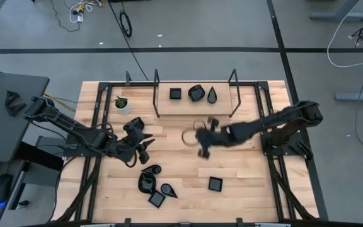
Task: Pick & Place Mini shaped plates
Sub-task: Stack the black leaf shaped bowl on top of the other black leaf shaped bowl on the shelf
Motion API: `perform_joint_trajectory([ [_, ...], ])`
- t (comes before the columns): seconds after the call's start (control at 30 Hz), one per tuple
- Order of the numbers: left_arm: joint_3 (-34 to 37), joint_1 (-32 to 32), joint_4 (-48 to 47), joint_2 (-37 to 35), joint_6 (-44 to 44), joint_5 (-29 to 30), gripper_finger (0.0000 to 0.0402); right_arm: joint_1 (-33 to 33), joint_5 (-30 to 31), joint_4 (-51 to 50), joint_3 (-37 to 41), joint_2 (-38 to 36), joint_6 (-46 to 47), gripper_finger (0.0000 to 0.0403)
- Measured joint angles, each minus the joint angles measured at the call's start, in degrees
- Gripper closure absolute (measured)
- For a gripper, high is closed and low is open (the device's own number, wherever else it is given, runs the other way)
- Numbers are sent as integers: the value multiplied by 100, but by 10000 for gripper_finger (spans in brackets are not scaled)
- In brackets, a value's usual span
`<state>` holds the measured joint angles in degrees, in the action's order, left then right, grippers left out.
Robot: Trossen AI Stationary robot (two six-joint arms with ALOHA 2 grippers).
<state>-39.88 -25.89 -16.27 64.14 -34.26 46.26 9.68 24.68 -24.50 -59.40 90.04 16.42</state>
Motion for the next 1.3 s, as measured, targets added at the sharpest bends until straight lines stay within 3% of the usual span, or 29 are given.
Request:
perform_joint_trajectory([
  [0.13,0,0,0,0,0,0,296,796,-395,16,0,0,595,401],
  [0.27,-4,-15,0,41,-2,-98,296,1432,-417,434,0,31,1429,394],
  [0.4,-8,-122,7,250,61,-673,296,1887,-49,1283,39,130,1677,381],
  [0.5,-4,-346,-29,481,-124,-1419,296,2141,314,1966,258,151,1599,376],
  [0.67,-7,-987,-412,749,-1481,-2665,296,2337,734,2797,672,151,1433,374],
  [0.8,-7,-1621,-887,899,-2991,-3287,296,2320,1051,3255,1074,151,1568,374],
  [1.07,-4,-2168,-914,1316,-5198,-2987,289,2143,1211,4634,1890,153,1580,374],
  [1.17,-4,-2117,-917,1545,-5834,-2693,266,2068,1212,5003,2099,149,1464,374],
  [1.3,-4,-1981,-897,1797,-6239,-2737,230,1955,1211,5235,2233,149,1397,373],
])
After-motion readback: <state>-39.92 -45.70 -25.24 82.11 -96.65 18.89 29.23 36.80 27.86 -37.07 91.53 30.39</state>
